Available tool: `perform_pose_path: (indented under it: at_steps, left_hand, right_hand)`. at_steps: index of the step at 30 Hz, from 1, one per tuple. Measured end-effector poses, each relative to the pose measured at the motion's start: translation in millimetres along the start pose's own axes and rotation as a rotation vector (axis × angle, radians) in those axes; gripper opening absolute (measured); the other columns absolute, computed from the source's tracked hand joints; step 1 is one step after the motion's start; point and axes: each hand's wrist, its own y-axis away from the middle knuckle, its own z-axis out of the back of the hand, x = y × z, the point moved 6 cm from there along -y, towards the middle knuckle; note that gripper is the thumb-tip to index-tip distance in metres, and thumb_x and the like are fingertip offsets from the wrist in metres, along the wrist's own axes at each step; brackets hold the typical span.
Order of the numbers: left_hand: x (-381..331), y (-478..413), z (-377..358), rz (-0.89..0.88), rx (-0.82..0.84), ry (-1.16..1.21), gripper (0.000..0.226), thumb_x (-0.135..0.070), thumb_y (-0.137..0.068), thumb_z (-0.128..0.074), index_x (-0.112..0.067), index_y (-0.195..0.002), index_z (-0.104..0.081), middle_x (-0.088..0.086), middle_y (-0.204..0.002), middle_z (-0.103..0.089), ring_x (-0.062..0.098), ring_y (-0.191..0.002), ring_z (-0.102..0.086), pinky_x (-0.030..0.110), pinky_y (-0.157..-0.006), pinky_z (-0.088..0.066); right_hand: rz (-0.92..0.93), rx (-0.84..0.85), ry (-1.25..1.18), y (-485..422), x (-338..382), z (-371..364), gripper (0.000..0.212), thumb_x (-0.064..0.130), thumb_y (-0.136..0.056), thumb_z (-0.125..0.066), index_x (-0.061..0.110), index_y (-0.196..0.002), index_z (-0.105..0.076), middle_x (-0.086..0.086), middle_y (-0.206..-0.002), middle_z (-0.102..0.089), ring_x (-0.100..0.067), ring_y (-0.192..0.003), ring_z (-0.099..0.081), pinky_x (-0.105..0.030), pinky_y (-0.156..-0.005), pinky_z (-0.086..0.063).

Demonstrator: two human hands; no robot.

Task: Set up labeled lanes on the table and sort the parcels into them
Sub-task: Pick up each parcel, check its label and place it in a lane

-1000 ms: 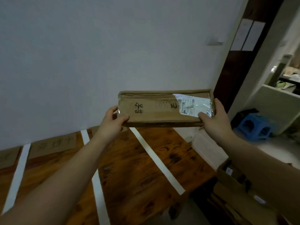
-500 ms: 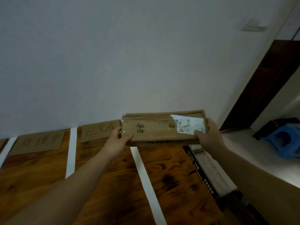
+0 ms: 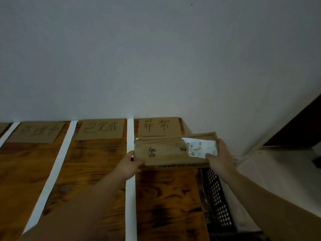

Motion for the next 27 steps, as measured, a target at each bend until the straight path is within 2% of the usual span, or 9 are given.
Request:
perform_pose_path:
  at_steps: [4, 8, 10, 13, 17, 19, 21, 24, 27]
  left_hand:
    - [7, -21, -12, 0.059, -0.032, -0.005, 0.053, -0.018, -0.094, -0.055, -0.021, -0.143, -0.034, 0.007, -0.135, -0.051, 0.021, -0.109, -0.052, 0.034, -0.09, -0.047]
    - [3, -34, -13, 0.061, -0.069, -0.026, 0.052, -0.017, -0.095, -0.052, -0.021, -0.144, -0.033, 0.007, -0.134, -0.049, 0.012, -0.095, -0.051, 0.02, -0.063, -0.044]
    - [2, -38, -7, 0.062, -0.102, -0.031, 0.054, -0.016, -0.096, -0.051, -0.021, -0.146, -0.03, 0.008, -0.138, -0.046, 0.017, -0.106, -0.05, 0.024, -0.072, -0.047]
    - [4, -44, 8, 0.061, -0.158, -0.033, 0.058, -0.019, -0.096, -0.05, -0.026, -0.148, -0.026, 0.006, -0.145, -0.041, 0.026, -0.128, -0.042, 0.043, -0.103, -0.04]
    - [2, -48, 17, 0.043, -0.152, -0.077, 0.057, -0.023, -0.098, -0.047, -0.027, -0.149, -0.024, 0.008, -0.145, -0.04, 0.03, -0.129, -0.041, 0.048, -0.107, -0.036]
    - [0, -49, 16, 0.011, -0.129, -0.088, 0.056, -0.029, -0.097, -0.047, -0.027, -0.148, -0.025, 0.008, -0.143, -0.042, 0.031, -0.128, -0.042, 0.047, -0.105, -0.038]
    - [6, -49, 20, 0.003, -0.159, -0.026, 0.057, -0.039, -0.097, -0.045, -0.027, -0.149, -0.024, 0.006, -0.148, -0.037, 0.03, -0.133, -0.037, 0.047, -0.107, -0.035]
    - [37, -44, 35, 0.066, -0.253, 0.07, 0.054, -0.038, -0.099, -0.038, -0.029, -0.149, -0.02, 0.006, -0.152, -0.03, 0.03, -0.135, -0.035, 0.049, -0.108, -0.034]
    - [67, -31, 35, 0.027, -0.22, -0.25, 0.058, -0.033, -0.097, -0.043, -0.026, -0.148, -0.019, 0.01, -0.144, -0.042, 0.028, -0.124, -0.047, 0.045, -0.1, -0.043]
  right_hand:
    - [-0.001, 0.054, 0.013, -34, -16, -13, 0.063, 0.007, -0.088, -0.058, 0.026, -0.143, -0.035, -0.003, -0.127, -0.057, -0.018, -0.103, -0.054, -0.029, -0.083, -0.045]
    - [-0.04, 0.102, 0.025, -53, -26, -27, 0.07, 0.01, -0.089, -0.054, 0.028, -0.149, -0.024, -0.007, -0.135, -0.051, -0.026, -0.111, -0.056, -0.032, -0.09, -0.048]
    - [-0.028, 0.13, 0.015, -56, -21, -35, 0.07, 0.009, -0.09, -0.053, 0.029, -0.15, -0.022, -0.007, -0.135, -0.051, -0.025, -0.112, -0.055, -0.029, -0.088, -0.045]
    - [-0.004, 0.149, 0.041, -59, -13, -47, 0.071, 0.013, -0.093, -0.053, 0.029, -0.151, -0.015, -0.009, -0.137, -0.046, -0.029, -0.116, -0.053, -0.028, -0.085, -0.044]
    - [-0.034, 0.169, 0.096, -56, -8, -56, 0.072, 0.019, -0.095, -0.05, 0.029, -0.153, -0.008, -0.013, -0.139, -0.038, -0.033, -0.114, -0.051, -0.027, -0.079, -0.04]
    - [-0.011, 0.136, 0.174, -54, -4, -52, 0.073, 0.024, -0.094, -0.051, 0.027, -0.153, -0.008, -0.014, -0.143, -0.033, -0.034, -0.123, -0.042, -0.034, -0.09, -0.041]
    - [0.12, 0.093, 0.426, -52, 5, -51, 0.073, 0.035, -0.092, -0.05, 0.025, -0.151, -0.009, -0.014, -0.152, -0.02, -0.034, -0.137, -0.023, -0.045, -0.109, -0.029]
    - [0.381, 0.181, 0.716, -41, 31, -71, 0.066, 0.051, -0.094, -0.039, 0.028, -0.15, -0.014, -0.008, -0.158, -0.009, -0.031, -0.145, -0.005, -0.052, -0.118, -0.01]
    - [0.447, 0.347, 0.827, -25, 45, -102, 0.066, 0.062, -0.094, -0.029, 0.035, -0.151, -0.008, -0.004, -0.161, 0.0, -0.028, -0.147, 0.003, -0.052, -0.117, -0.001]
